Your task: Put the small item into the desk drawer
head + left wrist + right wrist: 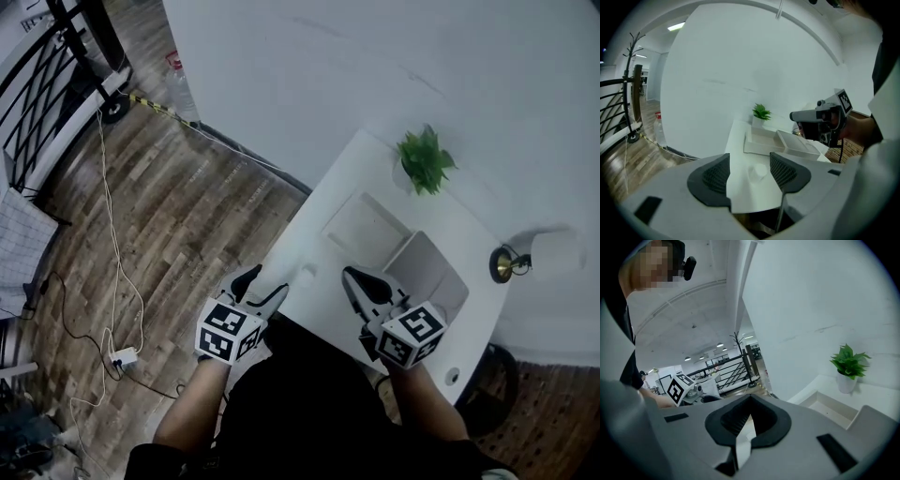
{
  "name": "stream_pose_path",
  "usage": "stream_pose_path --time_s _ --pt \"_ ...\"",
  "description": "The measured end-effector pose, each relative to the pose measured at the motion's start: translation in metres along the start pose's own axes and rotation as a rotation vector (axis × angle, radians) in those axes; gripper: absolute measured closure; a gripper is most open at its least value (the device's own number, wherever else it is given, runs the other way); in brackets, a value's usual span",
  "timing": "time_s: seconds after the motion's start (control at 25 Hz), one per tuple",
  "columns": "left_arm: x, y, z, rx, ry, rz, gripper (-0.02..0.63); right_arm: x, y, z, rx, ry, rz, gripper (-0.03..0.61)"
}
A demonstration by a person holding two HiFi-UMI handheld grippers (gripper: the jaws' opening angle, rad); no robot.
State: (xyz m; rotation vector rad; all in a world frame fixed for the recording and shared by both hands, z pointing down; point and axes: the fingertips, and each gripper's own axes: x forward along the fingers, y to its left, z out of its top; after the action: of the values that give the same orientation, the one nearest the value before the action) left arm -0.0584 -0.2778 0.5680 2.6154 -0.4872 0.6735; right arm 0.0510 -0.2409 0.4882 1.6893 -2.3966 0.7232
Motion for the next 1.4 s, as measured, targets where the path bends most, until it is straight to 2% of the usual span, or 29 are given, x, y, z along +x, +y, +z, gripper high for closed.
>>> stream_pose_path --time_s 0.16,0.4,0.64,0.92,1.4 --pt "0.026 -0.007 -0.016 0.003 0.052 -0.038 0.340 -0.002 -0.018 -0.009 0.028 0.007 -0.021 0.575" --pt "0.055 -0.017 -0.035 0.056 0.129 -0.092 0.318 -0.002 -0.030 -0.025 0.048 0.037 -0.037 0.575" --pt "0.081 -0.026 -0.052 0.166 0.180 -0.105 0.316 -0.003 -0.035 -0.033 0.049 0.052 -0.045 0.575" --pt "0.105 -0.032 -0.077 0.193 0.233 -0.145 0.316 -0.015 -0.037 -0.037 0.050 0.062 -0.074 0.575" --pt "0.118 -0.029 -0.091 0.263 0.292 -0.153 0.332 -0.031 -0.034 -0.043 0.061 0.060 -0.118 0.575"
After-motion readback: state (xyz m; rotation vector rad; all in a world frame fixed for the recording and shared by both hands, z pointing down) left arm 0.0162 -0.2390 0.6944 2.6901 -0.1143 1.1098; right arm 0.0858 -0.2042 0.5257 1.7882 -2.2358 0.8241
